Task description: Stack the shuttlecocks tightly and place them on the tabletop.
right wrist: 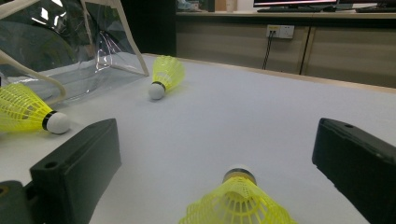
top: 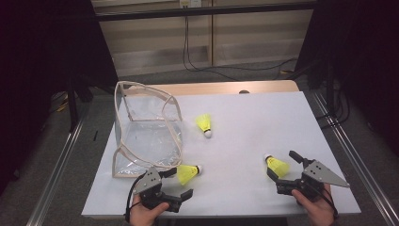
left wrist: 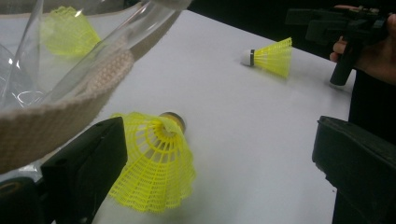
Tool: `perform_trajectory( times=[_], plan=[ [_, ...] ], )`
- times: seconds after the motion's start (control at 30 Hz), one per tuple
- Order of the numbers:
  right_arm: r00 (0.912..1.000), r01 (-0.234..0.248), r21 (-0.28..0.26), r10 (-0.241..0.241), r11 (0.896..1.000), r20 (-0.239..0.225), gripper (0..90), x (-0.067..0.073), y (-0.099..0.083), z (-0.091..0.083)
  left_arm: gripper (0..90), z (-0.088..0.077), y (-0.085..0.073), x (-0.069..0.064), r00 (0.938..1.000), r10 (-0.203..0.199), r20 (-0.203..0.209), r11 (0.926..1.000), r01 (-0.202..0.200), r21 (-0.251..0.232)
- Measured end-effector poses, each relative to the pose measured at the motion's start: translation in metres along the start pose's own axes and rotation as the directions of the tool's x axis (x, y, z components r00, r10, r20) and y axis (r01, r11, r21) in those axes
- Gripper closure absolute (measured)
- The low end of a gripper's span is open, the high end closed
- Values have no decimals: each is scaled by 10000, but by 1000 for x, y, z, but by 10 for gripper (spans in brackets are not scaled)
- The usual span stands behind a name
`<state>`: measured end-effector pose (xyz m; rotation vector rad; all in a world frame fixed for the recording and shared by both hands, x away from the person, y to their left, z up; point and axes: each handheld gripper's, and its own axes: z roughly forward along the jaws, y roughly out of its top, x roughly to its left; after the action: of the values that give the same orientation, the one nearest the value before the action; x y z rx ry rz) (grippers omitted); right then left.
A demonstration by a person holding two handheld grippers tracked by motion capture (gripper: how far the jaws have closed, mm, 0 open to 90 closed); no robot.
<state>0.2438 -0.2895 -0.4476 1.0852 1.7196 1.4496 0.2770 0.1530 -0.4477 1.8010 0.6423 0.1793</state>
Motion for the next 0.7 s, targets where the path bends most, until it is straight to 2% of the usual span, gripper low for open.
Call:
perform_trajectory(
  times=[0.2,0.43,0.6,0.7],
  plan=[
    [10000,0,-38,0,10000,1,6,0,0,0,49,1,1,0,9998,-175,32,9998,175,134],
    [10000,-49,-4,49,10000,48,7,-1,0,0,136,3,2,-2,9989,-458,-80,9984,460,338],
    [10000,2,-19,-2,10000,48,7,0,0,0,163,4,2,-3,9987,-517,-3,9979,517,400],
    [10000,-11,-25,12,10000,44,7,0,0,0,222,4,1,-2,9987,-495,-73,9974,498,523]
  ],
)
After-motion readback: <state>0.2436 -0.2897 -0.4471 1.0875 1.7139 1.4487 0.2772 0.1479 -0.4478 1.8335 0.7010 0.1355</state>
